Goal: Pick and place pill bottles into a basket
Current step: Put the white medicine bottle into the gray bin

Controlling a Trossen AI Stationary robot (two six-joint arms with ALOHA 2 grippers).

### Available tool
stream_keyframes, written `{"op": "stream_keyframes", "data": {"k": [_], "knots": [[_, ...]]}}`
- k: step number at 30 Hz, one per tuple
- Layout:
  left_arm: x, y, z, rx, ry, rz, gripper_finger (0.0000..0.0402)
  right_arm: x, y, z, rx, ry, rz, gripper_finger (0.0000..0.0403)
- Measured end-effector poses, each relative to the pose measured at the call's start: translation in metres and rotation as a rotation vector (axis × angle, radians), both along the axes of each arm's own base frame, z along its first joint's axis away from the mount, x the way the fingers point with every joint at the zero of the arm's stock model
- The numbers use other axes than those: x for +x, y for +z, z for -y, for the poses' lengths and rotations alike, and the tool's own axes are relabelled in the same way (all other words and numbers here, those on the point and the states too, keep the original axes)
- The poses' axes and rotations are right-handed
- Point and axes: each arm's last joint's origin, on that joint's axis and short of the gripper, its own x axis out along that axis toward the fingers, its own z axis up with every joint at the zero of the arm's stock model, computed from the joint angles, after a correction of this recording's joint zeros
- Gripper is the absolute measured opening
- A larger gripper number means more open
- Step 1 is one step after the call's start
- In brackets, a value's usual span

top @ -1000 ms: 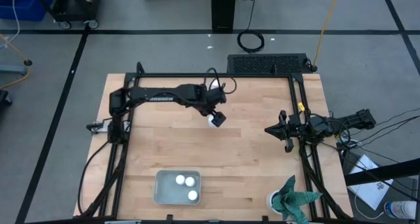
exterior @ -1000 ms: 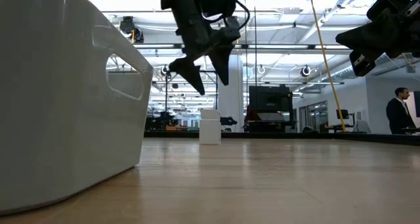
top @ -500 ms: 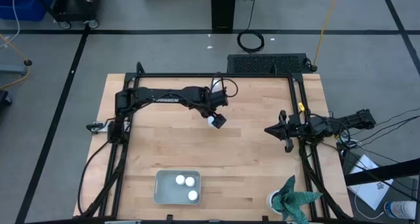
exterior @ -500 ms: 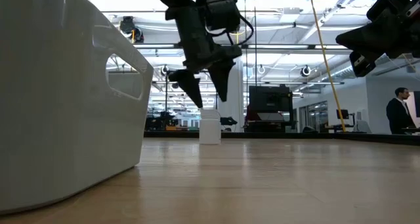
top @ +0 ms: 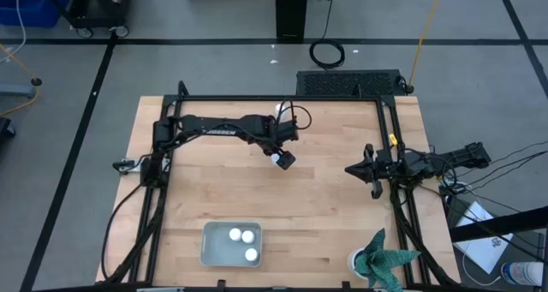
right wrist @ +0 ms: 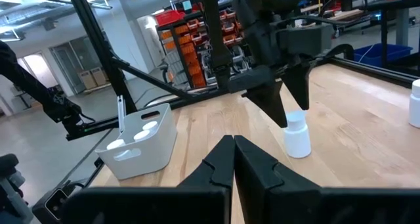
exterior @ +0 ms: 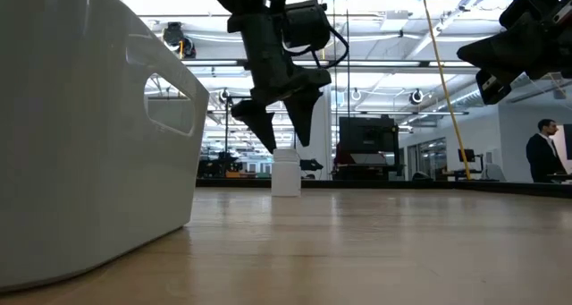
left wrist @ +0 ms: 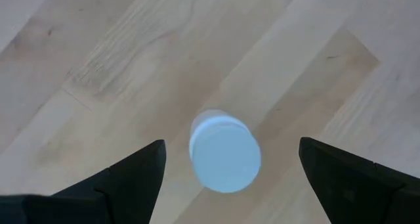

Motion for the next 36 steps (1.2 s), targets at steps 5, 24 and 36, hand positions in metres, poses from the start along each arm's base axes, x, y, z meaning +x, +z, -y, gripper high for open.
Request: {"op": "stream_keyframes", "data": {"k": [5,24,36], "knots": [[0.000,-0.004,-0.003,-0.005,-0.002,-0.014,0.0356,0.000,0.000,0.000,0.000,0.000,0.001,0.0004],[0.003,-0.020,-0.001,-0.034,-0.013,-0.056,0.0332,0.000,0.000,0.000,0.000,0.000,0.000,0.0004],[0.004,-0.020,-0.001,-0.034,-0.007,-0.044,0.0234,0.000,0.000,0.000,0.000,0.000,0.002,0.0004]]}}
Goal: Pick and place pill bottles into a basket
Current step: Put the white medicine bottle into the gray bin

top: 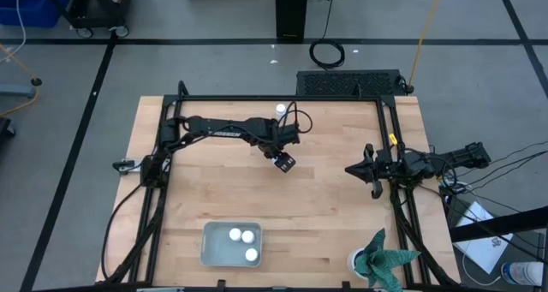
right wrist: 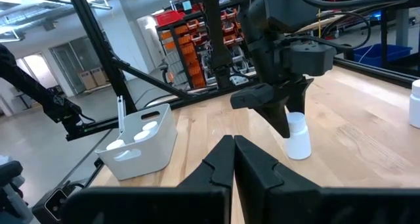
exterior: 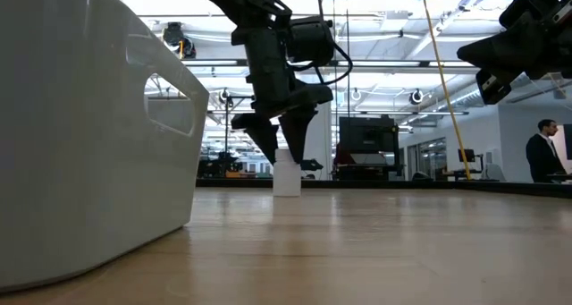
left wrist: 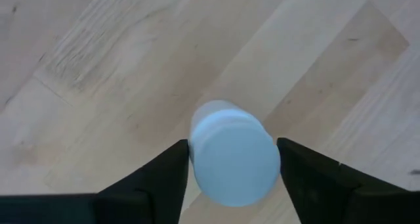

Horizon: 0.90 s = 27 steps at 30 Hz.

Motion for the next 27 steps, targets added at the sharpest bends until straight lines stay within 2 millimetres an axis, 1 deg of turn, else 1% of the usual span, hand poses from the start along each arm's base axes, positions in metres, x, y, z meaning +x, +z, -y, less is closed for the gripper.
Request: {"op": "stream_keyframes", "data": {"k": [4,11,14,17,20,24,27], "knots": [[0.000,0.000,0.000,-0.001,0.006,0.000,0.0217,0.000,0.000,0.000,0.000,0.000,0.000,0.0004],[0.000,0.002,0.000,0.000,-0.029,0.005,0.0172,0.000,0.000,0.000,0.000,0.000,0.000,0.0004],[-0.001,0.004,0.001,-0.018,-0.066,0.008,0.0167,0.000,0.000,0.000,0.000,0.000,0.000,0.0004],[-0.005,0.006,0.003,-0.037,-0.069,-0.017,0.0172,0.000,0.000,0.000,0.000,0.000,0.000,0.0004],[-0.014,0.019,0.006,-0.043,-0.073,-0.043,0.0178,0.000,0.000,0.000,0.000,0.000,0.000,0.0004],[-0.028,0.041,0.016,-0.046,-0.093,-0.065,0.0165,0.000,0.000,0.000,-0.001,0.000,-0.003,0.0004],[-0.041,0.065,0.026,-0.054,-0.106,-0.055,0.0165,0.000,0.000,0.000,-0.001,0.000,-0.003,0.0004]]}}
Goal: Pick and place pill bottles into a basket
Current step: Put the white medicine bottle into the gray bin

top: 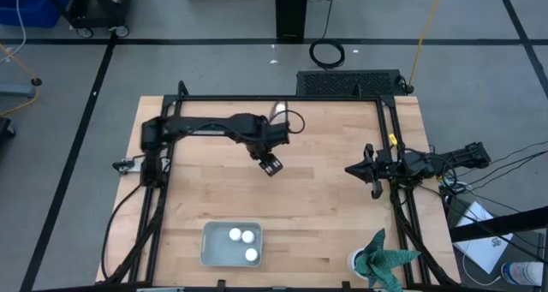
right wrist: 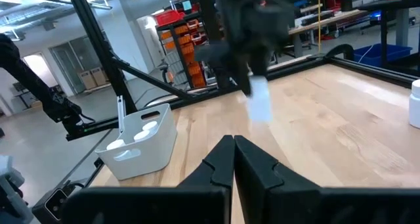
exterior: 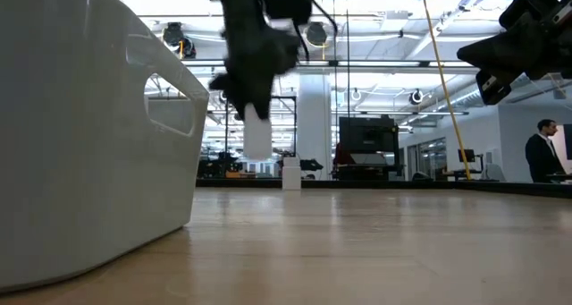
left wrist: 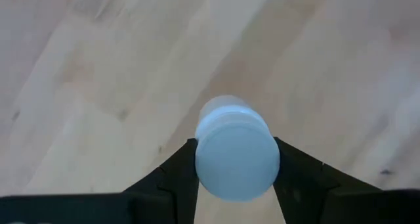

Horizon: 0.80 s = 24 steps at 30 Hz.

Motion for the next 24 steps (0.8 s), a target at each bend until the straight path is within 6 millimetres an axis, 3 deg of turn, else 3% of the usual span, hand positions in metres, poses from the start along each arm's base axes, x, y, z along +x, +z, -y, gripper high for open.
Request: {"op": "stream_keyframes", "data": {"k": [8,12,16,24], "knots": [[-0.042,0.067,0.038,0.017,0.024,0.112,0.0178,0.000,0.000,0.000,0.001,0.000,0.002,0.0004],[-0.064,0.089,0.063,-0.018,0.102,0.136,0.0166,0.000,0.000,0.000,0.000,0.001,0.001,0.0004],[-0.080,0.103,0.094,-0.059,0.181,0.176,0.0164,0.000,0.000,0.000,0.001,0.000,0.002,0.0004],[-0.095,0.099,0.165,-0.118,0.273,0.156,0.0165,0.000,0.000,0.000,0.000,0.000,0.001,0.0004]]}}
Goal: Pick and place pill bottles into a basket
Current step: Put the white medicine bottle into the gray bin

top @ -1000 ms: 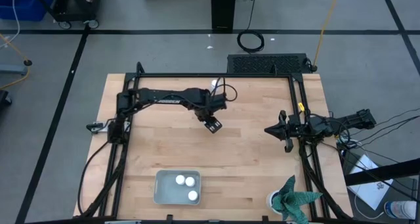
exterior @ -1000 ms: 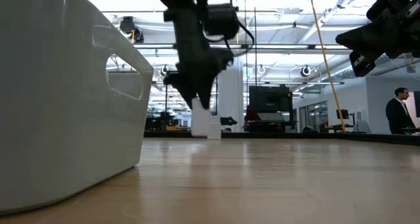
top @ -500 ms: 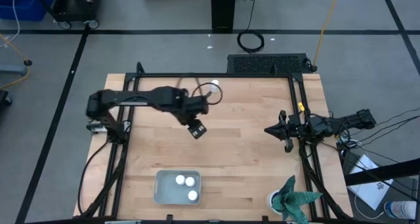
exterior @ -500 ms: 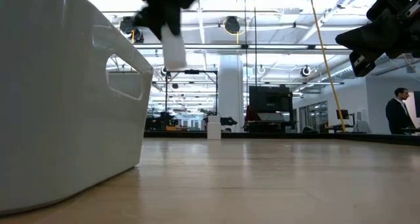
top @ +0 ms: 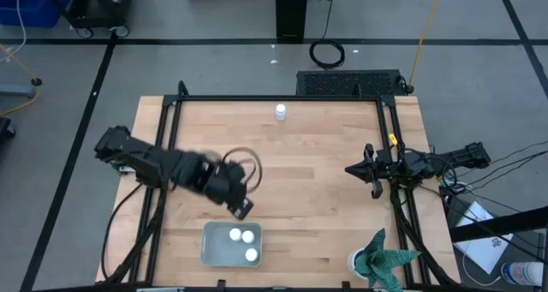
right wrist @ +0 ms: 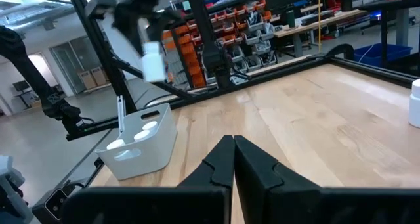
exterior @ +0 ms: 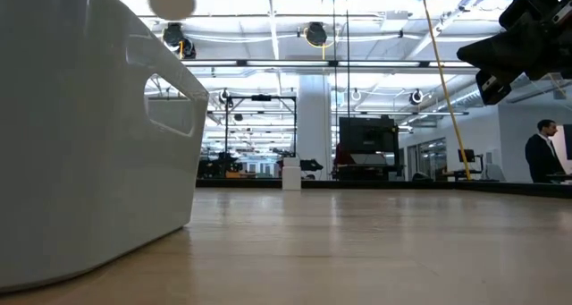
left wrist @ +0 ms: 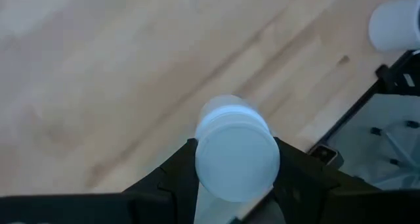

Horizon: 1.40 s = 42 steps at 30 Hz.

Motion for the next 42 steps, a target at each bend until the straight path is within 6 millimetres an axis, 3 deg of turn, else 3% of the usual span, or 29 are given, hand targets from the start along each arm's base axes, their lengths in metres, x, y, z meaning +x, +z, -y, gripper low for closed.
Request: {"op": "stream_keyframes", "data": {"k": [11,25,29,37,42], "knots": [[-0.026,0.000,0.062,-0.091,0.209,0.067,0.0164,0.000,0.000,0.000,0.000,0.000,0.000,0.0004],[-0.016,-0.042,0.138,-0.234,0.301,0.061,0.0164,0.000,0.000,0.000,0.000,0.000,0.000,0.0004],[-0.013,-0.055,0.147,-0.194,0.297,0.016,0.0164,0.000,0.000,0.000,0.000,0.000,0.001,0.0004],[-0.015,-0.069,0.145,-0.118,0.336,-0.081,0.0164,0.000,0.000,0.000,0.000,0.000,0.000,0.0004],[-0.008,-0.087,0.149,-0.076,0.307,-0.145,0.0164,0.000,0.000,0.000,0.000,0.000,0.000,0.0004]]}}
